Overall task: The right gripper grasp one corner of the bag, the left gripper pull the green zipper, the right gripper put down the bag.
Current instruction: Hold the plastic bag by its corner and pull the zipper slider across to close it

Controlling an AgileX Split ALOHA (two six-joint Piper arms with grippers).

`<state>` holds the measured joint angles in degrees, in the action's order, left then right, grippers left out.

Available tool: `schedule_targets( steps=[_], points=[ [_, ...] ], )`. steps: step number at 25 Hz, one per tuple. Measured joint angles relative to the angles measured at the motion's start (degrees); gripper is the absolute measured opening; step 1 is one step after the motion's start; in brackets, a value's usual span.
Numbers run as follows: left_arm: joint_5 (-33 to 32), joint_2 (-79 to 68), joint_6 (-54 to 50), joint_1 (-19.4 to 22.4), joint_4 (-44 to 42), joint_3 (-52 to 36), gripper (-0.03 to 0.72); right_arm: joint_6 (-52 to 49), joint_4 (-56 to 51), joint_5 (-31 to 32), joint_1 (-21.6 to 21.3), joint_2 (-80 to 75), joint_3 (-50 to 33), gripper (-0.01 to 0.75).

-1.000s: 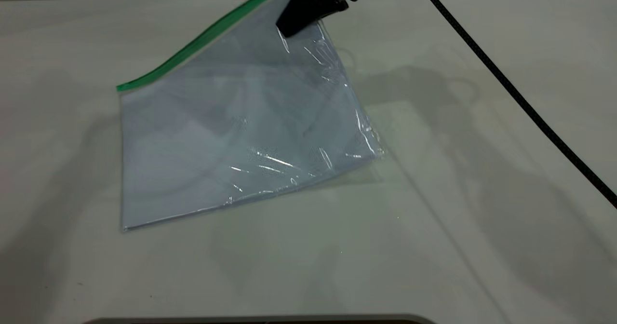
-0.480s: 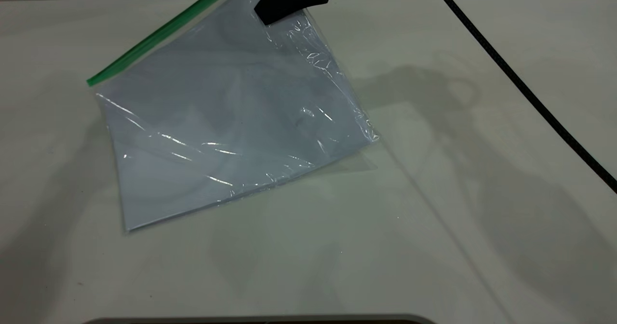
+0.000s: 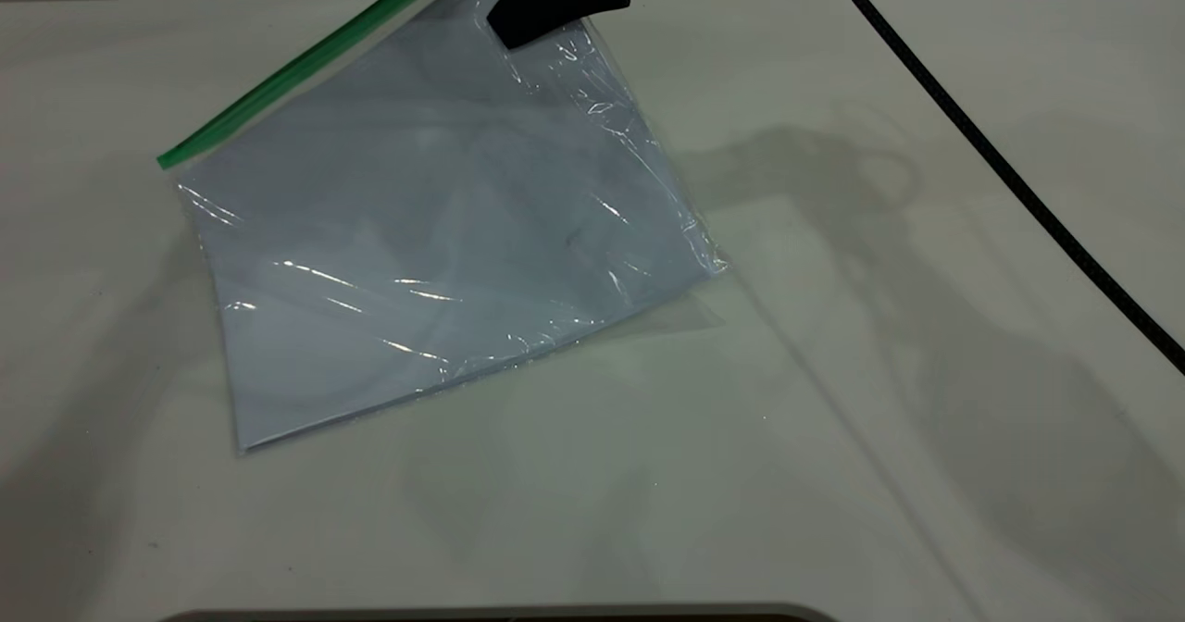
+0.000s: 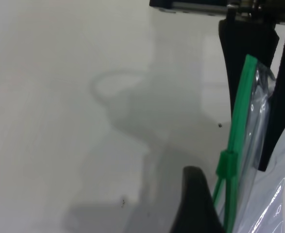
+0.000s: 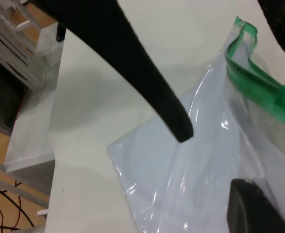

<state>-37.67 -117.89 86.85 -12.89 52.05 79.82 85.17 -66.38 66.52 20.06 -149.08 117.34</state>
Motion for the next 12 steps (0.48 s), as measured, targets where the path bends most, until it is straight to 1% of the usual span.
schedule_targets(
  steps=[6,12],
  points=[
    [0.0,-0.8,0.2,0.0,0.0,0.0,0.559,1.0,1.3,0.0,1.7,0.0,0.0,0.033],
    [-1.4,-1.3,0.3,0.0,0.0,0.0,0.549,3.2,1.7,0.1,3.3,0.0,0.0,0.033]
  ],
)
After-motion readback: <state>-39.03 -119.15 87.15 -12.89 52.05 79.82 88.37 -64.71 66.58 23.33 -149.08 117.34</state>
